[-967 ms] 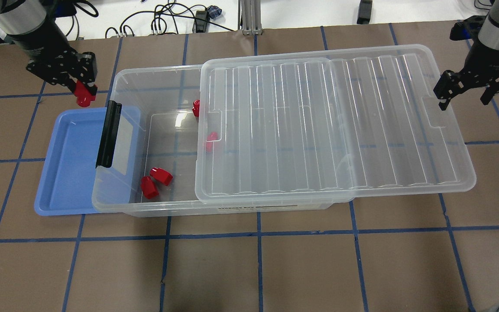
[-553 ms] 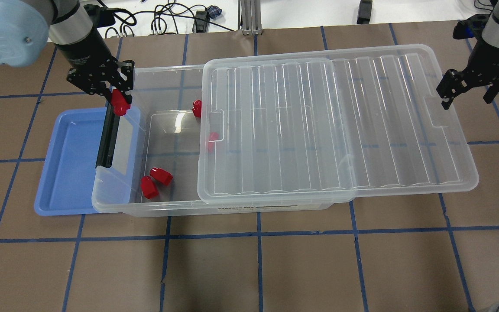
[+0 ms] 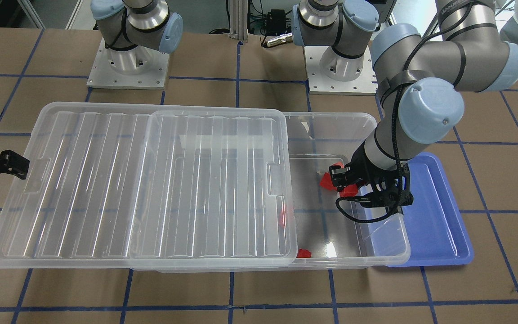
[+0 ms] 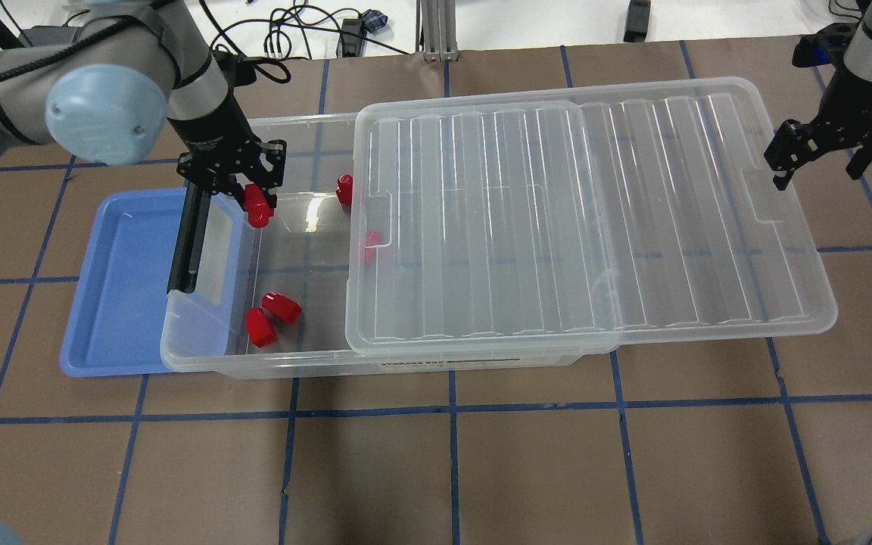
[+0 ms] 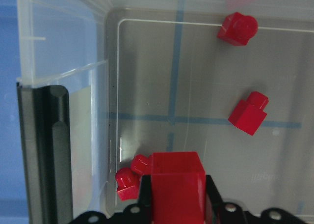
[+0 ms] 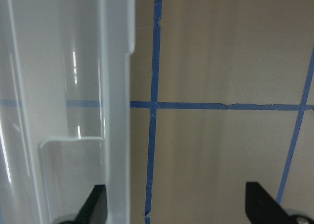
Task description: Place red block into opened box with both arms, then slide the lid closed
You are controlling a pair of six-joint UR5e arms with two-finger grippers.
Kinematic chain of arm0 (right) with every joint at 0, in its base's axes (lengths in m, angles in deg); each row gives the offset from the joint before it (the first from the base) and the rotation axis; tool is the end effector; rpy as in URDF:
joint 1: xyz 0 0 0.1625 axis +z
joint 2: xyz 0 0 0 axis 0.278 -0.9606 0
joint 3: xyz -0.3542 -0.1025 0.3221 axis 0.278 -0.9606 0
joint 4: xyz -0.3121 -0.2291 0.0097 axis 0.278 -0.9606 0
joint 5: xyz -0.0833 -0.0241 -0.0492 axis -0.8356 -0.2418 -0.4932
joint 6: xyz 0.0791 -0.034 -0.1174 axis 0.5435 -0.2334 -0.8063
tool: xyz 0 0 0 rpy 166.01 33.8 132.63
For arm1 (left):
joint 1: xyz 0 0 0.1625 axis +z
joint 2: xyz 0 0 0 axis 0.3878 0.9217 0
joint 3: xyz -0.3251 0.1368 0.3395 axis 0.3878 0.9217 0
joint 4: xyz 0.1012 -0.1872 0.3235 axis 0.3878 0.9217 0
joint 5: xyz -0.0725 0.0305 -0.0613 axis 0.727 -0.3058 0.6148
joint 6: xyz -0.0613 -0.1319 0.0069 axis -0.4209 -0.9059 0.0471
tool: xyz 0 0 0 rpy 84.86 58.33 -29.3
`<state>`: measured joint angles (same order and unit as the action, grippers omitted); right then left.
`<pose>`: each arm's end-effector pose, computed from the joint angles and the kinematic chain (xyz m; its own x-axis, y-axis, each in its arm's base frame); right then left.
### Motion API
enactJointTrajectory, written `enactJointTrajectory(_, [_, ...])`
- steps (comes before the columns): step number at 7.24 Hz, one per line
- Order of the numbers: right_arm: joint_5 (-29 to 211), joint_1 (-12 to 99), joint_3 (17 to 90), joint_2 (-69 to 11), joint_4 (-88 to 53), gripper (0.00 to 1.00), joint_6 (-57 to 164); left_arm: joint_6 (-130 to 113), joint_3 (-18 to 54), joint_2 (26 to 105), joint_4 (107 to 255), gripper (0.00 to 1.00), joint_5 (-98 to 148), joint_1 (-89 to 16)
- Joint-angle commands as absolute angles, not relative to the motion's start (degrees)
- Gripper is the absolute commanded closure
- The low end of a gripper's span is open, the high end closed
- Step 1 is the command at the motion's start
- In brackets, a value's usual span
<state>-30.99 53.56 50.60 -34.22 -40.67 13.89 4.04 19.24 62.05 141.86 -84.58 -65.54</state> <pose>-0.0910 -0.5649 0.3906 -0.9926 -0.0575 0.1074 -0.0416 0.9886 0.1445 -0.1221 -0.5693 0.3642 -0.9968 -0.0730 0.0310 -0.0699 0.9933 0.0922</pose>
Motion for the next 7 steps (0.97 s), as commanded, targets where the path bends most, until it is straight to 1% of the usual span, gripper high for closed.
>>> enactJointTrajectory(1, [-30.74,53.65,48.82,-35.67,-39.44,0.0,14.5,2.04,25.61,62.44,133.83,0.9,-84.47,-66.21])
enactJointTrajectory(2, [-30.4,53.82,46.29,-37.59,-34.82,0.0,15.45,0.55,27.29,62.44,133.73,0.9,-84.56,-67.43])
enactJointTrajectory(3, [-30.3,54.26,43.39,-38.83,-30.25,0.0,18.6,0.62,28.87,62.87,129.9,0.9,-84.47,-67.79])
enactJointTrajectory(4, [-30.22,54.44,41.97,-39.19,-27.94,0.0,20.45,1.14,30.63,63.75,127.17,0.9,-84.64,-67.8])
enactJointTrajectory(5, [-30.74,54.44,41.95,-39.11,-27.92,0.0,20.3,2.54,31.6,63.85,125.31,0.9,-84.82,-67.71])
enactJointTrajectory(7, [-30.92,54.09,42.3,-38.4,-28.62,0.0,19.77,2.99,31.52,66.64,121.54,0.9,-84.91,-67.71])
